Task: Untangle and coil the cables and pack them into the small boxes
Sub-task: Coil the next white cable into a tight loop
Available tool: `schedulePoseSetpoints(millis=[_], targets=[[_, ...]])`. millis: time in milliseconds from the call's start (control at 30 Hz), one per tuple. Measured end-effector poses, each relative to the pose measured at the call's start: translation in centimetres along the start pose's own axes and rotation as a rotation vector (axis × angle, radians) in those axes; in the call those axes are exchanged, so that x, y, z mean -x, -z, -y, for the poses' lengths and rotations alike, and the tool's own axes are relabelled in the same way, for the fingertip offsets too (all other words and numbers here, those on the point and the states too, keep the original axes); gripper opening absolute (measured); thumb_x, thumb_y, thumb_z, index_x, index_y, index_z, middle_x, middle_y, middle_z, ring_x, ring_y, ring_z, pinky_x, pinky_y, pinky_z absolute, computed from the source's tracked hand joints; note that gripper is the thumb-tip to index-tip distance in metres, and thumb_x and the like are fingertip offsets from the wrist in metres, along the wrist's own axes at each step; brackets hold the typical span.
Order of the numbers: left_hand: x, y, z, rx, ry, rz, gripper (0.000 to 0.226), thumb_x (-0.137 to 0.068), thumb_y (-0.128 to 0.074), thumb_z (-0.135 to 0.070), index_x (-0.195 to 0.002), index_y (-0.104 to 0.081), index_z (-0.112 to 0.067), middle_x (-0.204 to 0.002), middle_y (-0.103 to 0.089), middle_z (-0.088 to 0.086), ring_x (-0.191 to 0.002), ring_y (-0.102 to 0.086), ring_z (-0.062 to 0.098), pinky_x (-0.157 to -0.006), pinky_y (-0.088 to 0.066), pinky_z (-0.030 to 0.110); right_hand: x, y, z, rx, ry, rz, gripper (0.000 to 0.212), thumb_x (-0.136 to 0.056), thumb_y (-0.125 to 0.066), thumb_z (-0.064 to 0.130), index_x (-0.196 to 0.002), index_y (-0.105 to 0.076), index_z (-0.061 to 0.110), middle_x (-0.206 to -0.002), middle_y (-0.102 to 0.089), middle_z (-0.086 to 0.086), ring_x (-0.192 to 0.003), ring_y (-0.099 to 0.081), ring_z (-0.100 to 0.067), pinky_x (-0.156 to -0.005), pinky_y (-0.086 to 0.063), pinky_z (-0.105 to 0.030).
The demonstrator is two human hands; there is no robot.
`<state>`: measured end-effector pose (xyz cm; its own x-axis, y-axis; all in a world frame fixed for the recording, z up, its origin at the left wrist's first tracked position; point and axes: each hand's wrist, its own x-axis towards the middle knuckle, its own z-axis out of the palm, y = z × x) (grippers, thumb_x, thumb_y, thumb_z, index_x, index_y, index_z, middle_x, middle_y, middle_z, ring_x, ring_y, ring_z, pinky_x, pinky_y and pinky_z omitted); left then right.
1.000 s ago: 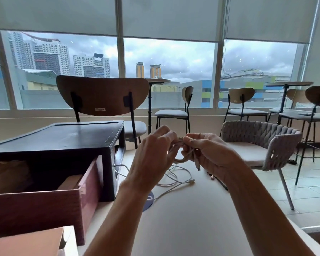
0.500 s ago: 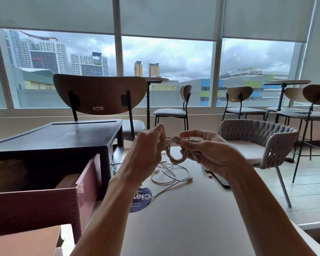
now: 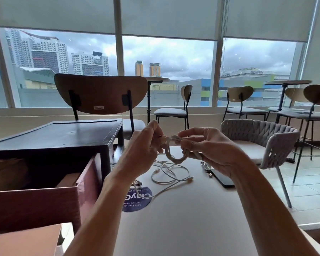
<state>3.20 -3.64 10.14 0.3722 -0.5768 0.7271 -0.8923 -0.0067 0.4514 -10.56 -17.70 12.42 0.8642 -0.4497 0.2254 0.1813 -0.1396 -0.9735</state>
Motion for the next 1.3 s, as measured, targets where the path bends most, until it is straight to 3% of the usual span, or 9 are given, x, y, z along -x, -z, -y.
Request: schedulePoseSetpoints(millis=[167, 300, 400, 533, 600, 700, 867, 1067, 1300], targets=[[-0.2, 0.3, -0.8, 0.077, 0.014, -0.012, 0.013, -0.100, -0.054, -0.006, -0.092, -0.051, -0.016, -0.079, -0.073, -0.003, -0.069, -0.070, 0.003, -0.066, -0.058, 0.022, -0.1, -0.7, 0.3, 0.127, 0.118, -0.133, 0.010, -0.085, -0.072, 0.006, -0.095, -0.074, 0.008, -0.096, -0.075, -0.017, -0.080, -0.067, -0.018, -0.081, -0.059, -0.033], [-0.4, 0.6, -1.1, 0.036, 0.032, -0.109, 0.019, -0.097, -0.061, -0.019, -0.087, -0.052, -0.033, -0.078, -0.072, -0.010, -0.071, -0.068, -0.003, -0.064, -0.054, 0.013, 0.3, -0.2, 0.9, 0.141, 0.064, 0.004, 0.023, -0.083, -0.075, 0.007, -0.106, -0.072, 0.010, -0.095, -0.076, -0.007, -0.085, -0.072, -0.015, -0.078, -0.060, -0.029], [-0.9, 1.0, -1.5, 0.052, 0.064, -0.135, 0.010, -0.093, -0.068, -0.028, -0.089, -0.059, -0.031, -0.095, -0.069, -0.014, -0.081, -0.065, -0.008, -0.068, -0.049, 0.011, 0.3, -0.1, 1.1, 0.046, 0.070, -0.020, 0.029, -0.080, -0.075, 0.000, -0.108, -0.070, 0.004, -0.092, -0.076, -0.009, -0.081, -0.073, -0.017, -0.072, -0.059, -0.025], [-1.1, 1.7, -1.6, 0.166, 0.156, -0.067, 0.010, -0.090, -0.071, -0.030, -0.093, -0.062, -0.034, -0.105, -0.070, -0.013, -0.084, -0.071, 0.006, -0.078, -0.060, 0.044, 0.3, -0.3, 1.1, -0.019, 0.115, -0.115, 0.034, -0.077, -0.077, -0.001, -0.108, -0.063, -0.001, -0.095, -0.076, -0.011, -0.087, -0.074, -0.023, -0.074, -0.060, -0.025], [-1.0, 2.2, -1.7, 0.212, 0.185, -0.046, 0.011, -0.090, -0.072, -0.029, -0.094, -0.064, -0.034, -0.101, -0.073, -0.009, -0.083, -0.074, 0.013, -0.079, -0.060, 0.050, 0.3, -0.3, 1.0, -0.038, 0.122, -0.110, 0.033, -0.076, -0.076, -0.003, -0.106, -0.063, -0.001, -0.096, -0.076, -0.013, -0.091, -0.074, -0.027, -0.080, -0.061, -0.030], [-0.7, 2.8, -2.3, 0.287, 0.215, 0.002, 0.012, -0.090, -0.072, -0.025, -0.101, -0.068, -0.027, -0.099, -0.075, -0.002, -0.086, -0.074, 0.019, -0.080, -0.061, 0.046, 0.3, -0.4, 0.9, -0.051, 0.138, -0.092, 0.031, -0.078, -0.074, -0.003, -0.107, -0.066, 0.001, -0.096, -0.076, -0.013, -0.090, -0.074, -0.025, -0.085, -0.060, -0.032], [0.2, 3.9, -3.5, 0.366, 0.255, -0.022, 0.016, -0.090, -0.071, -0.022, -0.104, -0.071, -0.016, -0.094, -0.075, 0.007, -0.085, -0.074, 0.020, -0.079, -0.062, 0.034, 0.2, -1.8, 0.9, -0.055, 0.196, -0.077, 0.024, -0.080, -0.074, 0.003, -0.104, -0.071, 0.008, -0.088, -0.076, -0.009, -0.080, -0.073, -0.016, -0.073, -0.058, -0.022], [3.6, 8.3, -3.6, 0.303, 0.325, -0.079, 0.012, -0.095, -0.066, -0.011, -0.106, -0.067, -0.009, -0.097, -0.072, 0.014, -0.086, -0.075, 0.021, -0.073, -0.060, 0.026, 1.3, -5.5, 1.6, 0.105, 0.202, 0.130, 0.042, -0.076, -0.076, 0.012, -0.117, -0.068, 0.013, -0.099, -0.075, -0.013, -0.088, -0.074, -0.024, -0.080, -0.061, -0.033], [8.5, 13.7, -3.8, 0.293, 0.384, -0.075, 0.011, -0.095, -0.063, -0.009, -0.106, -0.064, -0.008, -0.100, -0.072, 0.015, -0.089, -0.074, 0.021, -0.074, -0.059, 0.025, 3.2, -11.1, 1.9, 0.174, 0.294, 0.237, 0.028, -0.084, -0.073, 0.004, -0.109, -0.068, 0.015, -0.086, -0.076, -0.010, -0.084, -0.075, -0.022, -0.078, -0.061, -0.033]])
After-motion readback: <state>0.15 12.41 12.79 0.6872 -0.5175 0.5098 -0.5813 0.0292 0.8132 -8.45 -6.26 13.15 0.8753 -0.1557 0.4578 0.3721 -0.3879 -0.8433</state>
